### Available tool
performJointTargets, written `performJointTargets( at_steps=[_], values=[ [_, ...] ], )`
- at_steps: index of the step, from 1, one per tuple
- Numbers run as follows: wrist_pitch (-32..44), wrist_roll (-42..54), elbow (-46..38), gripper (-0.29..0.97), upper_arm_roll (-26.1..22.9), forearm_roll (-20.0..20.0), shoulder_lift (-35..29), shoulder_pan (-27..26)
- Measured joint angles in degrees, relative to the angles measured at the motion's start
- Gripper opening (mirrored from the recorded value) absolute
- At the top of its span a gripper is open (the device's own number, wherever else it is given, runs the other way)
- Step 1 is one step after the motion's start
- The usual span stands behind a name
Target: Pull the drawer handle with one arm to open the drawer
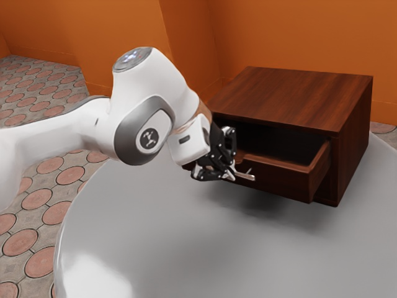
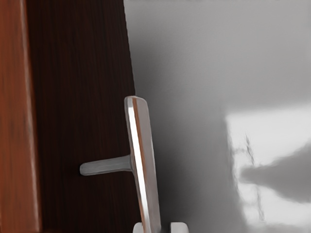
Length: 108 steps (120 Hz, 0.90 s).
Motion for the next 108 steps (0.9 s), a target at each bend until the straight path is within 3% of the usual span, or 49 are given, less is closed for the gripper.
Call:
performJointTargets(
  at_steps=[33,64,108],
  values=[
    [3.01,-1.11,-7.23,-0.09,2.05,0.68,-5.71,-2.97],
    [4.23,-3.35,-12.82,-0.09,2.24,4.94,-10.73,-4.64],
    [4.41,-5.71,-15.40,-0.06,2.25,5.70,-13.13,-5.12]
  ],
)
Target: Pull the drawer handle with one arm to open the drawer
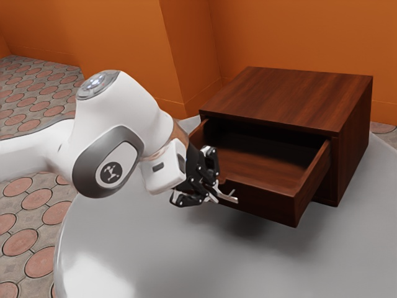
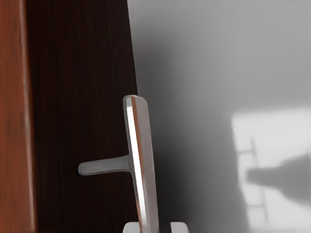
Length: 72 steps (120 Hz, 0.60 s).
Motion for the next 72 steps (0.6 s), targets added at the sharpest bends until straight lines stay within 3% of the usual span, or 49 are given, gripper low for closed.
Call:
performJointTargets(
  at_steps=[49,72],
  values=[
    [-3.31,-1.36,0.78,0.14,-0.35,-0.44,-2.78,-1.62],
    [-13.75,-1.76,12.88,0.22,-0.25,-1.15,-2.23,0.49]
  ],
)
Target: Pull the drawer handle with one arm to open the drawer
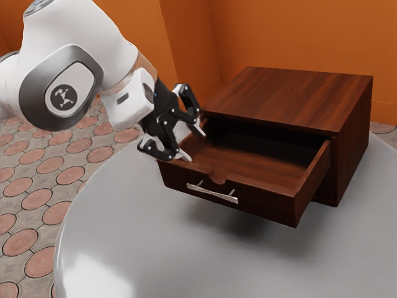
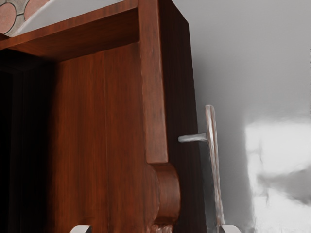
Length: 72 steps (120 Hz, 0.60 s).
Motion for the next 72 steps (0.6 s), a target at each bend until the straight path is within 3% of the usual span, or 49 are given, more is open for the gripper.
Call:
performJointTargets(
  at_steps=[18,41,72],
  values=[
    [-11.07,-0.68,13.82,0.45,0.08,-0.27,7.11,3.31],
    [-24.36,-3.29,28.96,0.59,-0.16,0.01,18.69,7.38],
    [-32.02,-8.78,32.50,0.65,-0.11,-0.13,21.69,10.54]
  ],
)
